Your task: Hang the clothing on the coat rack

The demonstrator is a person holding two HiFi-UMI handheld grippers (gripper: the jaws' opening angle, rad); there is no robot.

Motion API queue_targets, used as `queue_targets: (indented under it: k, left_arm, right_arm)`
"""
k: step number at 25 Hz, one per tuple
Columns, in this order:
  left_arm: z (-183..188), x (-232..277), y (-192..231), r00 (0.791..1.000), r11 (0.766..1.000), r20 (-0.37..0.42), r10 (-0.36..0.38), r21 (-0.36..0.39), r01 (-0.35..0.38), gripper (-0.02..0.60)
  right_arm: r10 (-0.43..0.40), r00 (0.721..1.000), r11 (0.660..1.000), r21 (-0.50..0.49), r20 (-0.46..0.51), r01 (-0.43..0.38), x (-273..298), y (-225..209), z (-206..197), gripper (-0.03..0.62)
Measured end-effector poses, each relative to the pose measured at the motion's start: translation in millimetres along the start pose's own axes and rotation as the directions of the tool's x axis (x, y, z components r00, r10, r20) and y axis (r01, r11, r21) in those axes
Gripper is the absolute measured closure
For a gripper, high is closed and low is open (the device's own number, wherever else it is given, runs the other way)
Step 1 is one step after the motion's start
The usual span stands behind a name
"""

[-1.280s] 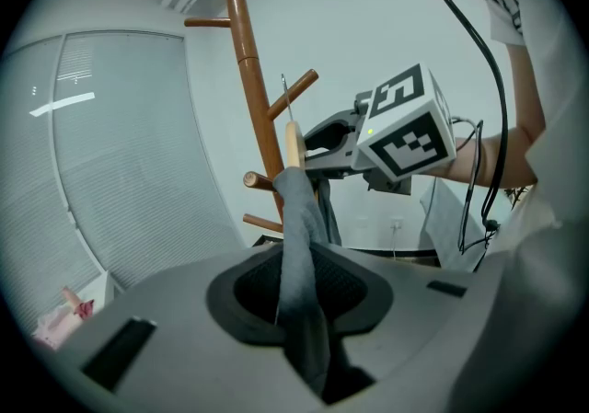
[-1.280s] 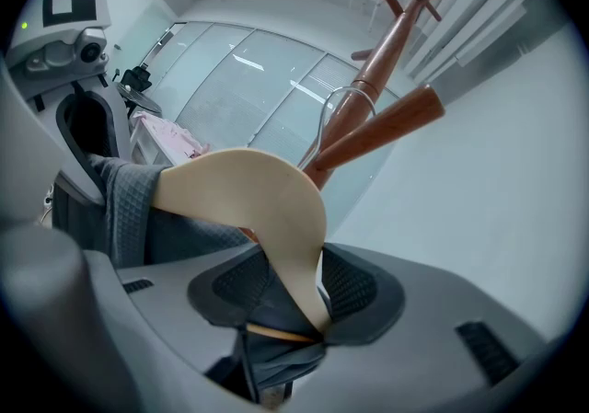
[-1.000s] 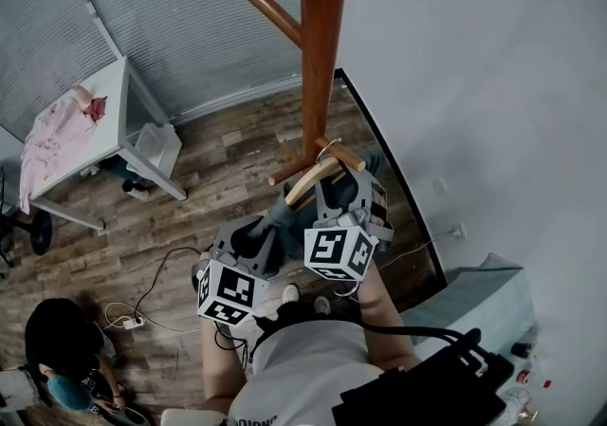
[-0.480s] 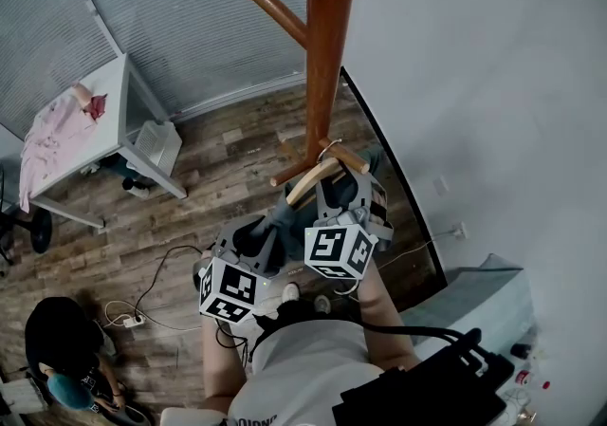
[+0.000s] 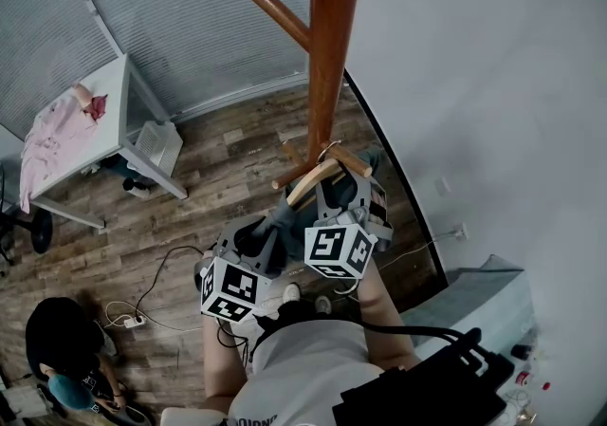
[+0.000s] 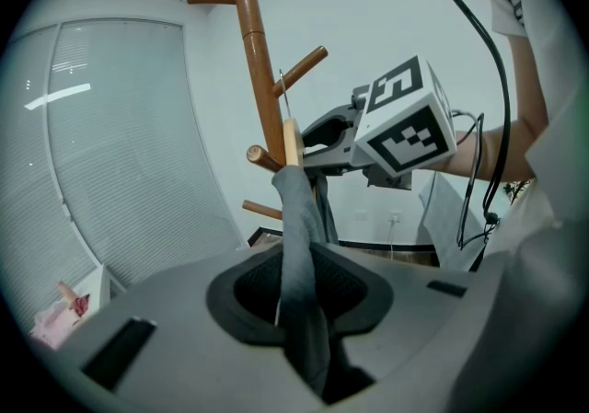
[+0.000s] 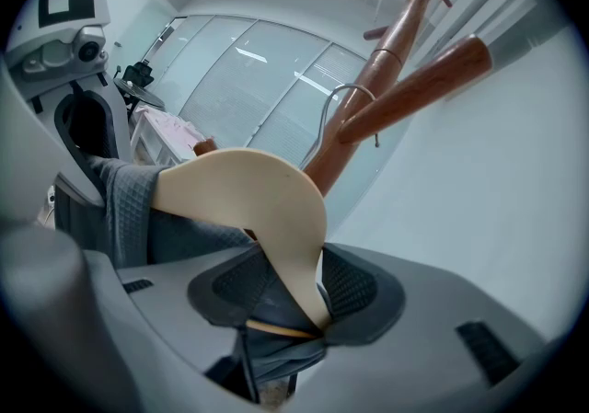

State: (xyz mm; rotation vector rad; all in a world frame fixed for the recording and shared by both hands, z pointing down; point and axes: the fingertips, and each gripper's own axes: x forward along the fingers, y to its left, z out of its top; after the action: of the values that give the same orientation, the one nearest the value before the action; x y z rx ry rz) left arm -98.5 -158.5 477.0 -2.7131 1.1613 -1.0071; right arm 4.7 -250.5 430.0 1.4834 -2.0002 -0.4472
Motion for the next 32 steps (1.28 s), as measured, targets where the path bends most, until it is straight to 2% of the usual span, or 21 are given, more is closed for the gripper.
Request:
queue_targets:
  k: [26, 32]
  left_arm:
    - [-5.3, 12.2, 0.0, 1.0, 1.0, 0.011, -0.006, -0.003, 0.007, 0.499]
    - [-6.1, 12.1, 2.3, 1.0, 1.0, 0.025, 0.001, -0.012, 0.0, 0.497]
  right_arm:
    - [-0.008, 1.0, 1.0, -0.014, -0.012, 0.008, 2.8, -0.2, -8.5, 0.396]
    - [0.011, 1.0, 1.0, -0.013, -0.022, -0.011, 3.7, 1.4, -9.0, 0.395]
